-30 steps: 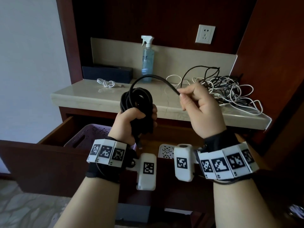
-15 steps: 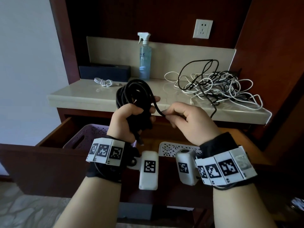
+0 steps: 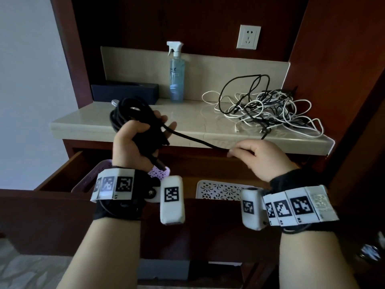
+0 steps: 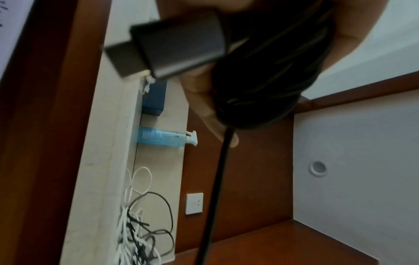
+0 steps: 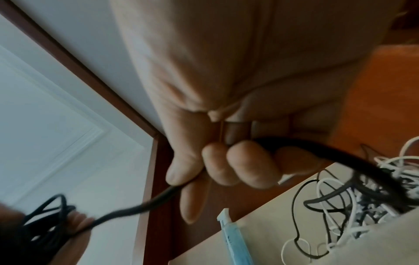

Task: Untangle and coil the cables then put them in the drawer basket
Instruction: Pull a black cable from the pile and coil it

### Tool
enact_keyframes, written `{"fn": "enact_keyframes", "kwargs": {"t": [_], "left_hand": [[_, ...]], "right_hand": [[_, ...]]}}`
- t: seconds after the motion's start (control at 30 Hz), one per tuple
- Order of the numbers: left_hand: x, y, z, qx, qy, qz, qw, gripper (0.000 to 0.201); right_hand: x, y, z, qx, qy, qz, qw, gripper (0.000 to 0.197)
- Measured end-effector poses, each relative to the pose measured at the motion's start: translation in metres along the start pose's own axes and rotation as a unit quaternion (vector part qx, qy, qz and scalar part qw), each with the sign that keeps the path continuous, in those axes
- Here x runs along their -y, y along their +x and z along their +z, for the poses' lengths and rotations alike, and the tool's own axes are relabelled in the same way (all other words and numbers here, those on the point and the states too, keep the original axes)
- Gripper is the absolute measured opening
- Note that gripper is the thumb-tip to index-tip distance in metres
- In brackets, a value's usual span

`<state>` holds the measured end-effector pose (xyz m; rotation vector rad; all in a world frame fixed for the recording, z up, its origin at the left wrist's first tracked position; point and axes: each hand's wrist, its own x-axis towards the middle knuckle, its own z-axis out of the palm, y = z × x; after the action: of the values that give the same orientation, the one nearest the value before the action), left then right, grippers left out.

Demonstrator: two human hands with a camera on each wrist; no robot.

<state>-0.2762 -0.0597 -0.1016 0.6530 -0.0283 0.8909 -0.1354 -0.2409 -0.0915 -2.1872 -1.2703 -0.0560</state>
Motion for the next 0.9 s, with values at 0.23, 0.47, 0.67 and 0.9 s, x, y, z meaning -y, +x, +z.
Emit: {"fn": "enact_keyframes", "kwargs": {"t": [0.23, 0.47, 0.67, 0.9], "left_hand": [[0.008, 0.008, -0.006, -0.047, 0.223, 0.025, 0.973, 0.016], [0.013, 0.008, 0.000, 0.027, 0.376, -0.011, 0.926, 0.034], [0.017, 0.001, 0.006, 0.163, 0.451, -0.014, 0.877, 0.059], [0.015, -0.006, 0.020, 0.170, 0.564, -0.044, 0.807, 0.063]], "right_hand": [[0.000, -0.002, -0.005, -0.056, -0.007, -0.046, 0.997, 0.009], [0.024, 0.002, -0.019, -0.118, 0.031, -0.161, 0.979, 0.012], [0.049, 0.023, -0.027, -0.151, 0.069, -0.214, 0.963, 0.014], [0.063, 0.037, -0.023, -0.113, 0.056, -0.209, 0.970, 0.018]]}}
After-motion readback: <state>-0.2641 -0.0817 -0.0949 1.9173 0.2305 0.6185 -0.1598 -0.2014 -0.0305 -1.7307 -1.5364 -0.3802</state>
